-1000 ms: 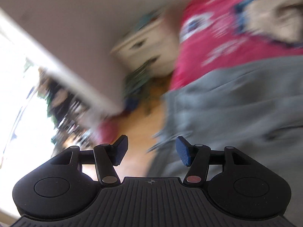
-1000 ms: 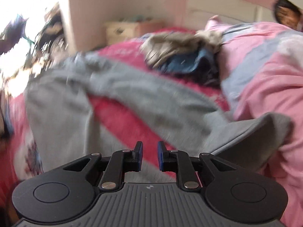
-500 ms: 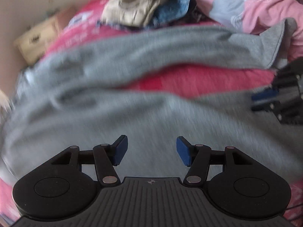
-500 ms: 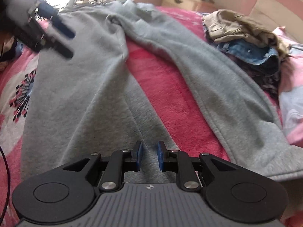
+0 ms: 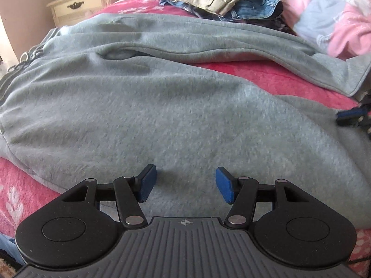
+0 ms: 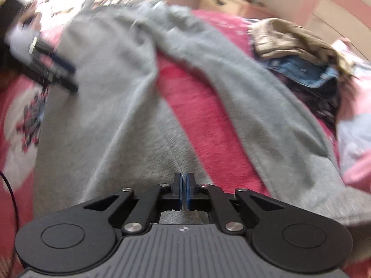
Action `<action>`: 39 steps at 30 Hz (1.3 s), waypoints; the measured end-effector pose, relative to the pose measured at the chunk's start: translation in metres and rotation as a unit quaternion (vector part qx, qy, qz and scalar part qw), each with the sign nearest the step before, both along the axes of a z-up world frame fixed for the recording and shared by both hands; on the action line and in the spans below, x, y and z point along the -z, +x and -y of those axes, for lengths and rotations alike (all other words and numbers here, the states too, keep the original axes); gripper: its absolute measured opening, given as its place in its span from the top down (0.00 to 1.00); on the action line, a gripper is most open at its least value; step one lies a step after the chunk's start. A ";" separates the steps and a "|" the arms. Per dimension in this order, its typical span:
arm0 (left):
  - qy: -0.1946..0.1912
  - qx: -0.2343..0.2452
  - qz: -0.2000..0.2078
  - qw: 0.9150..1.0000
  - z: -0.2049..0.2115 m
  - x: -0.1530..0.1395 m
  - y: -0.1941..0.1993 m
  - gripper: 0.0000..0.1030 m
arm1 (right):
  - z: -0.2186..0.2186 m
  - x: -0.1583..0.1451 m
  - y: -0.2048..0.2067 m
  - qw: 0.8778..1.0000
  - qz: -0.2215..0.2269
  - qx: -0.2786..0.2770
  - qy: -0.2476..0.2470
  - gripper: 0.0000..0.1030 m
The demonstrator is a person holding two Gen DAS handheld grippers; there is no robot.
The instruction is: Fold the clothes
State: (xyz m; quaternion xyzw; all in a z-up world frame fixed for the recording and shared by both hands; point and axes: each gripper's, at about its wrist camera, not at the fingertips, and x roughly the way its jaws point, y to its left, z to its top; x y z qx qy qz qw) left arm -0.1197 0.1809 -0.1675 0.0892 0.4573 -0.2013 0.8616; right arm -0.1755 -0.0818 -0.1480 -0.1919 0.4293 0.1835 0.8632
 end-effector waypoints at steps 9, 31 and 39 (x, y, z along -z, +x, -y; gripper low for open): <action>0.018 -0.009 0.017 1.000 -0.003 0.001 0.000 0.45 | 0.017 -0.008 0.002 0.996 0.036 0.084 0.007 0.99; 0.040 -0.008 0.036 0.999 0.000 0.001 0.001 0.44 | 0.097 -0.012 -0.067 0.995 -0.022 0.088 -0.048 0.75; 0.040 -0.016 0.037 0.998 -0.003 0.002 0.003 0.44 | 0.099 -0.005 -0.058 0.996 -0.045 0.054 -0.053 0.70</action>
